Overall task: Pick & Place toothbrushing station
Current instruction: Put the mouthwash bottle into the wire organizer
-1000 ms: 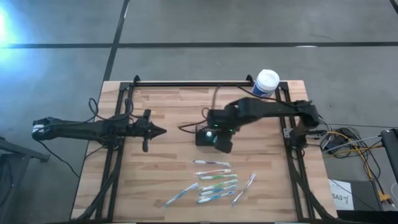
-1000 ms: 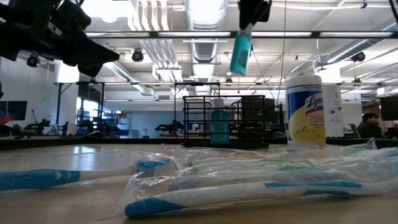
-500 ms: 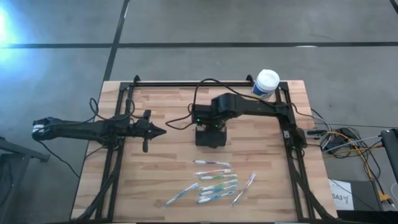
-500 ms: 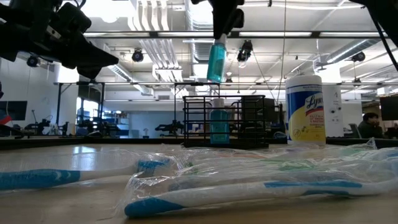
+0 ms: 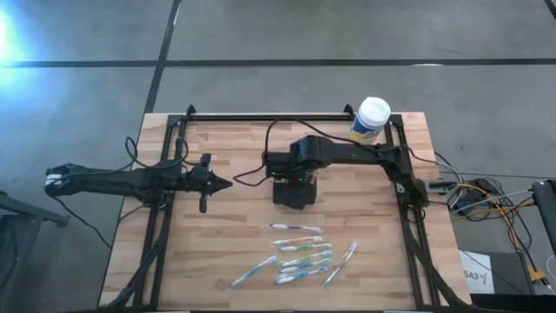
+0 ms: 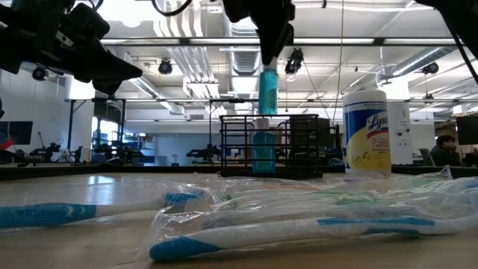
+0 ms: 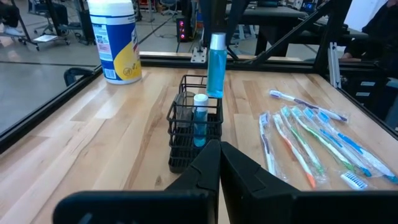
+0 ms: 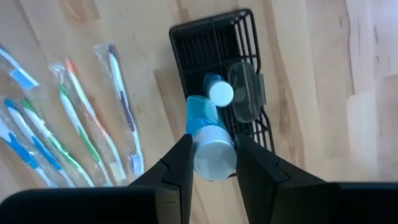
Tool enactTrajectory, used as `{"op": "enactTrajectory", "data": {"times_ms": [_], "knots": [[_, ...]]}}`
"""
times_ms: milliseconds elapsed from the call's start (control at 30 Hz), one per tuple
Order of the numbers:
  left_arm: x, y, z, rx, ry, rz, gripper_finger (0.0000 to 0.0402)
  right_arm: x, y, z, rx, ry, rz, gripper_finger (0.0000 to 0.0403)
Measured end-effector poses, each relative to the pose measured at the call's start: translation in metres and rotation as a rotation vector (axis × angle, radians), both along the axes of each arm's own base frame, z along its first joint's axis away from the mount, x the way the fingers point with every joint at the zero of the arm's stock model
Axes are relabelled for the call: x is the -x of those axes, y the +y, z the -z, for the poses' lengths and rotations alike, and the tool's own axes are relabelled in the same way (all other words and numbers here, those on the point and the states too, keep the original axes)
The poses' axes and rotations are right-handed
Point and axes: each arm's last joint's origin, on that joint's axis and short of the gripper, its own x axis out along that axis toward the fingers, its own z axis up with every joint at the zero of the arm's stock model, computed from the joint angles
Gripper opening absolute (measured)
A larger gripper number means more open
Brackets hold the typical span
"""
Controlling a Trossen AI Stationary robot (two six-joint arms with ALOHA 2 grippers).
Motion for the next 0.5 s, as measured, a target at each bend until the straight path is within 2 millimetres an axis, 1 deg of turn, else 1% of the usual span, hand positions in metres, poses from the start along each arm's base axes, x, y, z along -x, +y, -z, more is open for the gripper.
{"op": "enactTrajectory", "data": {"times_ms": [200, 500], "knots": [[0.0, 0.0, 0.0, 0.0, 0.0, 0.0, 0.0012, 0.001, -0.001, 0.015, 0.017, 0.061, 0.002, 0.0086], [0.0, 0.0, 0.0, 0.0, 0.0, 0.0, 0.0012, 0.002, -0.001, 0.014, 0.027, 0.055, 0.005, 0.0086]]}}
